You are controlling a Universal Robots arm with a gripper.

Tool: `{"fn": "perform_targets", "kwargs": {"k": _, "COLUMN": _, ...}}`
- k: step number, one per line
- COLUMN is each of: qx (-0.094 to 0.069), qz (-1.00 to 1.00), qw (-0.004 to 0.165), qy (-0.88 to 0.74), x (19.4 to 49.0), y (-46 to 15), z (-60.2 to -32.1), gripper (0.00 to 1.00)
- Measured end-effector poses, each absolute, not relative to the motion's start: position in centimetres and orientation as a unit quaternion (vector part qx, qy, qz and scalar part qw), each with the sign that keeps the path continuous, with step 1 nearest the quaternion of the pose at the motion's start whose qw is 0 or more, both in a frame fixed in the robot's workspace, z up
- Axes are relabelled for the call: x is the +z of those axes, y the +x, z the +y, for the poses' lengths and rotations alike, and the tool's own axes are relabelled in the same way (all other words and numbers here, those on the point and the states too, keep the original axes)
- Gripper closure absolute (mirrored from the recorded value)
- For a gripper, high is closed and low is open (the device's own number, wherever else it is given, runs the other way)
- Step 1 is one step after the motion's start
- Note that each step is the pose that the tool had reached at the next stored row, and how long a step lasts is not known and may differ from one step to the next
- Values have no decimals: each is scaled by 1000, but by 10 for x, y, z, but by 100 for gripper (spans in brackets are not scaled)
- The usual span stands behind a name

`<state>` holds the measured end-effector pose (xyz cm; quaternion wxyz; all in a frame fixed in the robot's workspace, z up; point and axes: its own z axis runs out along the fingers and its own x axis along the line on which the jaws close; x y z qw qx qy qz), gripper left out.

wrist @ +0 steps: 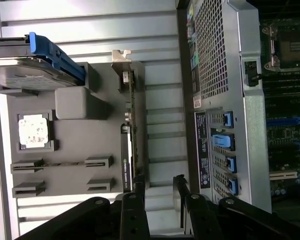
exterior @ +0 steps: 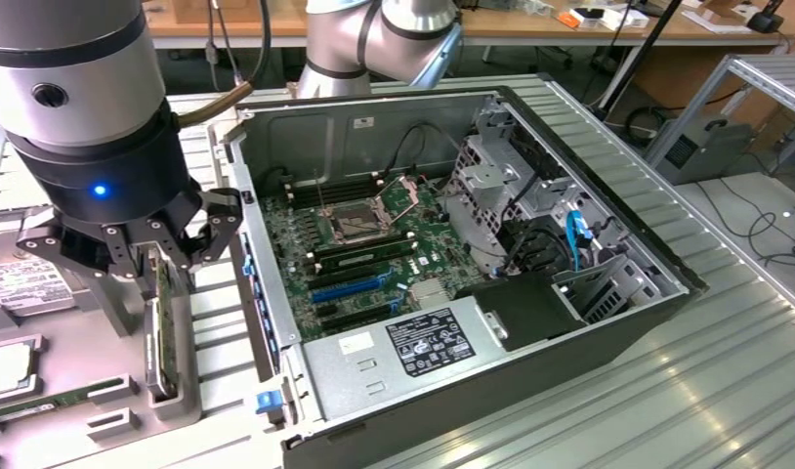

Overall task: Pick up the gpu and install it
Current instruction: 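Pick up the gpu and move the gpu toward the slot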

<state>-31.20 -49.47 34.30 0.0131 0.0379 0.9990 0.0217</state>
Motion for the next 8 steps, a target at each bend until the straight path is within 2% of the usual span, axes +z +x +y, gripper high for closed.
{"fn": "perform_targets", "kwargs": {"k": 8, "qx": 22, "qz": 999, "qw": 13, "qy": 38, "x": 337, "y": -312, "z": -495, "gripper": 64}}
